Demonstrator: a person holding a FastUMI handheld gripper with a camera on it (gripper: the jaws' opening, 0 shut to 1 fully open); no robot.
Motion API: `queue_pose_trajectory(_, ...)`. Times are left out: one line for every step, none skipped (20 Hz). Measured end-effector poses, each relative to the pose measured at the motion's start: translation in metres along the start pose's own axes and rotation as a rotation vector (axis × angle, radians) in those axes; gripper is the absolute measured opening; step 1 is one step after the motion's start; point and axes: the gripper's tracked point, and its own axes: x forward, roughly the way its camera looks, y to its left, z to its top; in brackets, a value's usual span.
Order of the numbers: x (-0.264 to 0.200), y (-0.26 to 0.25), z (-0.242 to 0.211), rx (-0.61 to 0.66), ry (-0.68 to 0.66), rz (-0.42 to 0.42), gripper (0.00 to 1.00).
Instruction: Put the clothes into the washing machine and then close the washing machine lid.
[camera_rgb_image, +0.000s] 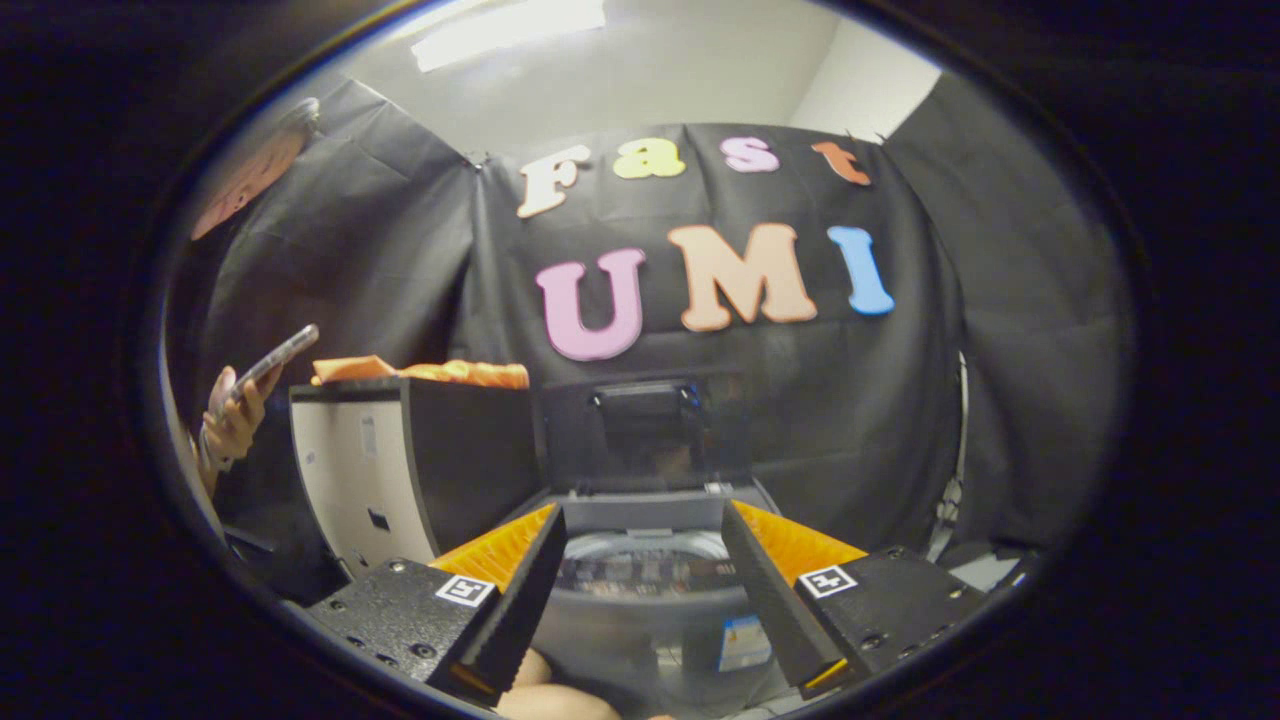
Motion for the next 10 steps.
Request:
queue_pose_trajectory(0.014,0.013,0.018,-0.031,-0.016,0.025,0.95)
queue_pose_trajectory(0.029,0.026,0.035,-0.058,-0.028,0.045,0.95)
queue_pose_trajectory(0.041,0.040,0.051,-0.079,-0.031,0.066,0.95)
queue_pose_trajectory(0.055,0.057,0.063,-0.097,-0.031,0.087,0.95)
queue_pose_trajectory(0.068,0.072,0.077,-0.106,-0.030,0.101,0.95)
queue_pose_trajectory(0.082,0.087,0.091,-0.108,-0.031,0.117,0.95)
queue_pose_trajectory(0.096,0.104,0.104,-0.106,-0.036,0.140,0.95)
queue_pose_trajectory(0.109,0.123,0.119,-0.093,-0.055,0.167,0.95)
queue_pose_trajectory(0.125,0.138,0.133,-0.081,-0.069,0.190,0.95)
queue_pose_trajectory(0.137,0.155,0.146,-0.066,-0.078,0.209,0.95)
